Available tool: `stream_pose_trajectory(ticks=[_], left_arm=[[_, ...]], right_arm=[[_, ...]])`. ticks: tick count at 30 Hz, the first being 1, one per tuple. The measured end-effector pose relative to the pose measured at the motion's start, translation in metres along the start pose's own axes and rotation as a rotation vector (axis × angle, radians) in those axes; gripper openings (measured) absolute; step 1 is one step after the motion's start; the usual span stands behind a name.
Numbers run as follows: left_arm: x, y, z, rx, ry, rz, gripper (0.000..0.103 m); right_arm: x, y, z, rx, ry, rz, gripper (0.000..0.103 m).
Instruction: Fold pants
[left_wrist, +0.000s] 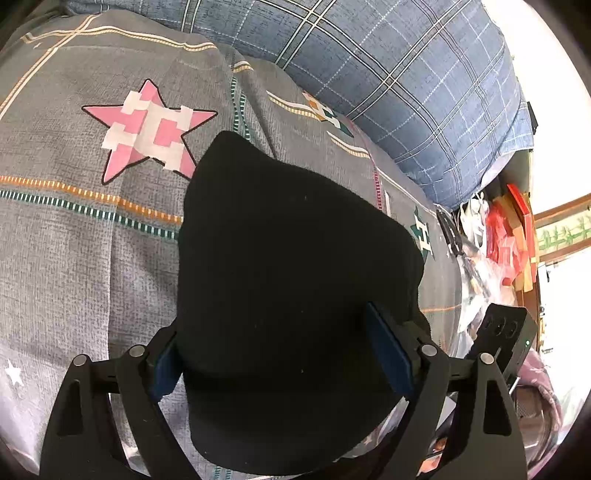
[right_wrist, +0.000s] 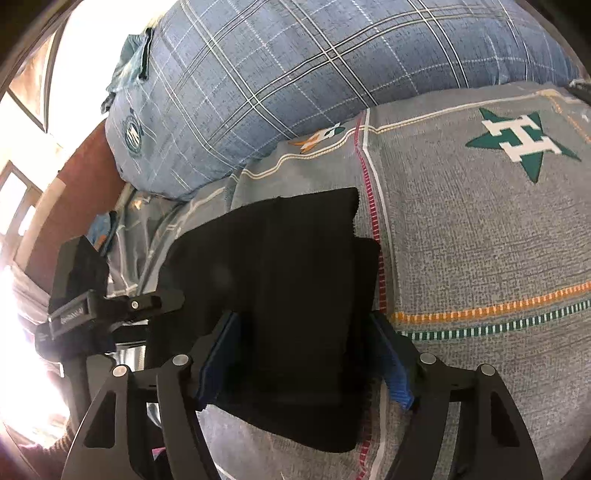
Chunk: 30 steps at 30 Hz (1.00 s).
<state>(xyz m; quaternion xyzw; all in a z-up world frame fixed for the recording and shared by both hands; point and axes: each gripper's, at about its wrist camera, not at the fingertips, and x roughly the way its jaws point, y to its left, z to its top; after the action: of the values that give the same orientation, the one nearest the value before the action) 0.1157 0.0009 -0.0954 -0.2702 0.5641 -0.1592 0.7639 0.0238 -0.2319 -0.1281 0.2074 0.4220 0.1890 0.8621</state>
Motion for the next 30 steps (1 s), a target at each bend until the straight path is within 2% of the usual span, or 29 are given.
stream_pose_trajectory(ticks=[3,10,13,17,19,25,28,30], left_arm=[[0.002,-0.002,-0.001,0.02,-0.001,0.024,0.088],[0.003,-0.006,-0.002,0.032,-0.012,0.046,0.088],[-0.003,-0.008,-0.003,0.051,-0.031,0.057,0.082],[-0.016,-0.01,-0.005,0.086,-0.049,0.046,0.052],[-0.027,-0.008,-0.003,0.084,-0.056,0.024,0.045],[-0.082,0.007,0.003,0.057,-0.16,-0.003,0.045],[-0.094,0.026,0.002,0.056,-0.181,0.044,0.046],[-0.085,0.046,-0.002,0.045,-0.167,0.111,0.047]], right_arm=[[0.001,0.009,-0.001,-0.049,0.006,-0.04,0.075],[-0.001,0.017,-0.003,-0.066,-0.013,-0.086,0.074],[-0.005,0.028,-0.004,-0.101,-0.03,-0.112,0.071],[-0.017,0.046,-0.008,-0.139,-0.064,-0.131,0.068],[-0.024,0.057,-0.009,-0.147,-0.075,-0.116,0.068],[-0.036,0.111,-0.015,-0.237,-0.115,-0.03,0.068],[-0.019,0.125,-0.021,-0.247,-0.091,-0.004,0.07],[0.008,0.122,-0.03,-0.237,-0.034,-0.043,0.07]])
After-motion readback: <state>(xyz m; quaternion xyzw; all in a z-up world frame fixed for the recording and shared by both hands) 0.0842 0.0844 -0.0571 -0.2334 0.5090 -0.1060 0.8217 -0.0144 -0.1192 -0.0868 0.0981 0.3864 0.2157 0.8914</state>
